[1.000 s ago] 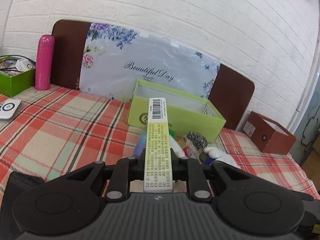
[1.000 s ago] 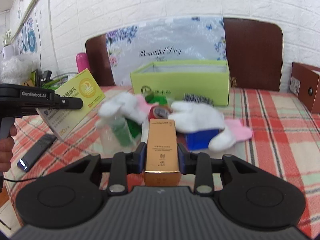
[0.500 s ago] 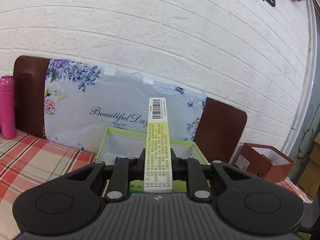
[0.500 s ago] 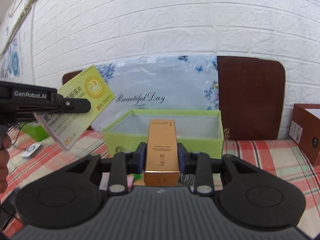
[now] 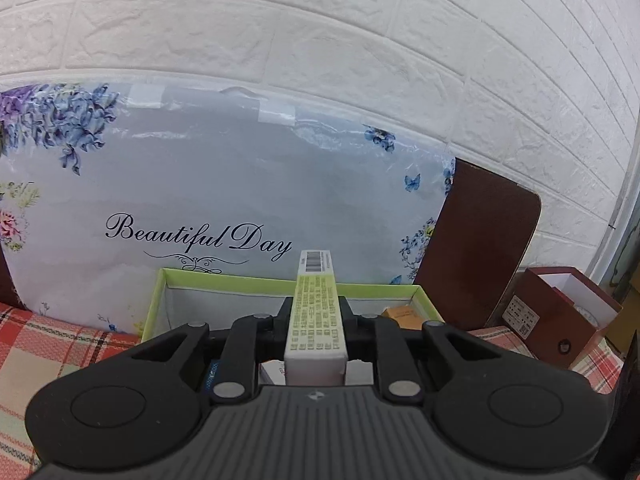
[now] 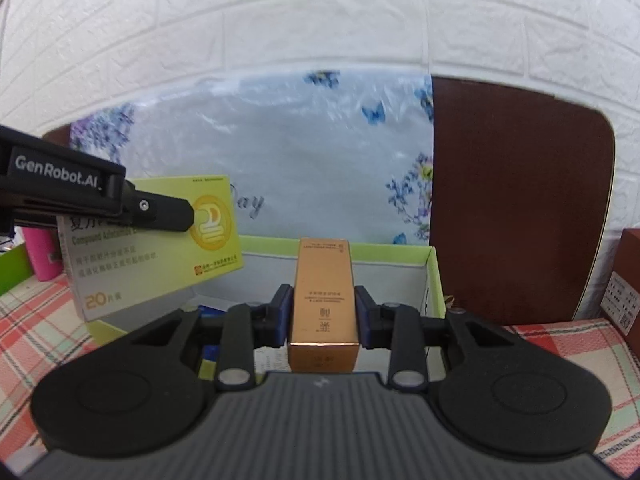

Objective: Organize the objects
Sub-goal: 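Lift both boxes into the lime-green box and release them, then grasp the clear plastic cup with left tool while right tool grasps the blue container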

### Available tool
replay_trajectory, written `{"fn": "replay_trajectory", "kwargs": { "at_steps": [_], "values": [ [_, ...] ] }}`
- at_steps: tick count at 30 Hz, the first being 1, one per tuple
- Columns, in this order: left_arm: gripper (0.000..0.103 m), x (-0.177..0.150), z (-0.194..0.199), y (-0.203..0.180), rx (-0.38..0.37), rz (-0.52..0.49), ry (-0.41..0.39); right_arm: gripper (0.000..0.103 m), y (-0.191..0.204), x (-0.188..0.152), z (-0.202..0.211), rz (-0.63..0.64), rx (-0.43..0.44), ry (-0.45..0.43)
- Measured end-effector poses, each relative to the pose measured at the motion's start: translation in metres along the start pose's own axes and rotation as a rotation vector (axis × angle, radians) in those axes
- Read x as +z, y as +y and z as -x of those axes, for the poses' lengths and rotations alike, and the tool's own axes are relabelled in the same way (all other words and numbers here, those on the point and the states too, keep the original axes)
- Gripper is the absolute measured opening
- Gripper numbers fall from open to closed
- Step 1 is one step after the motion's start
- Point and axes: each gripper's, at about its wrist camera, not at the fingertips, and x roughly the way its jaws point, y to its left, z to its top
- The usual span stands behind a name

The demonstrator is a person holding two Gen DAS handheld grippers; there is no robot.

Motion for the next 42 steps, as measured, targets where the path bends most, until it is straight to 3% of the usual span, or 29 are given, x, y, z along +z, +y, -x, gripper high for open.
{"fn": "replay_trajectory", "kwargs": {
  "at_steps": [1,2,3,4,5,6,9,18,23,33,39,42],
  "values": [
    [0.024,-0.002,-0.003,0.001,-0.005,-0.005,-0.002,0.037,-0.001,-0.001,-0.003,0.0,0.001,0.009],
    [0.045,-0.004,-0.007,0.002,-0.009,-0.008,0.005,0.053,-0.003,-0.001,-0.003,-0.006,0.0,0.01],
    [0.075,-0.005,-0.009,0.002,-0.003,-0.003,0.013,0.069,-0.004,-0.002,0.001,-0.015,-0.005,-0.013],
    [0.083,-0.008,-0.008,0.003,0.014,0.009,0.003,0.074,-0.005,-0.002,0.006,-0.021,-0.011,-0.045],
    [0.085,-0.011,-0.004,0.003,0.028,0.017,-0.021,0.083,-0.006,-0.002,0.013,-0.022,-0.019,-0.078],
    [0.085,-0.012,-0.001,0.003,0.03,0.015,-0.037,0.092,-0.006,-0.001,0.021,-0.02,-0.031,-0.11],
    [0.086,-0.009,0.01,0.002,0.04,0.018,-0.04,0.102,-0.007,0.006,0.042,-0.012,-0.063,-0.165],
    [0.087,0.002,0.078,-0.024,0.056,0.013,-0.106,0.103,-0.016,0.024,0.126,-0.07,-0.085,-0.269],
    [0.089,-0.012,0.122,-0.047,0.086,0.001,-0.106,0.103,-0.018,0.012,0.175,-0.107,-0.073,-0.291],
    [0.093,-0.099,0.186,-0.078,0.112,-0.014,-0.088,0.103,-0.012,-0.066,0.231,-0.154,-0.056,-0.151],
    [0.093,-0.155,0.195,-0.079,0.151,0.013,0.002,0.103,-0.004,-0.109,0.239,-0.143,-0.081,-0.049],
    [0.093,-0.178,0.195,-0.071,0.15,0.075,0.054,0.103,0.0,-0.124,0.241,-0.142,-0.078,-0.013]
  ]
}}
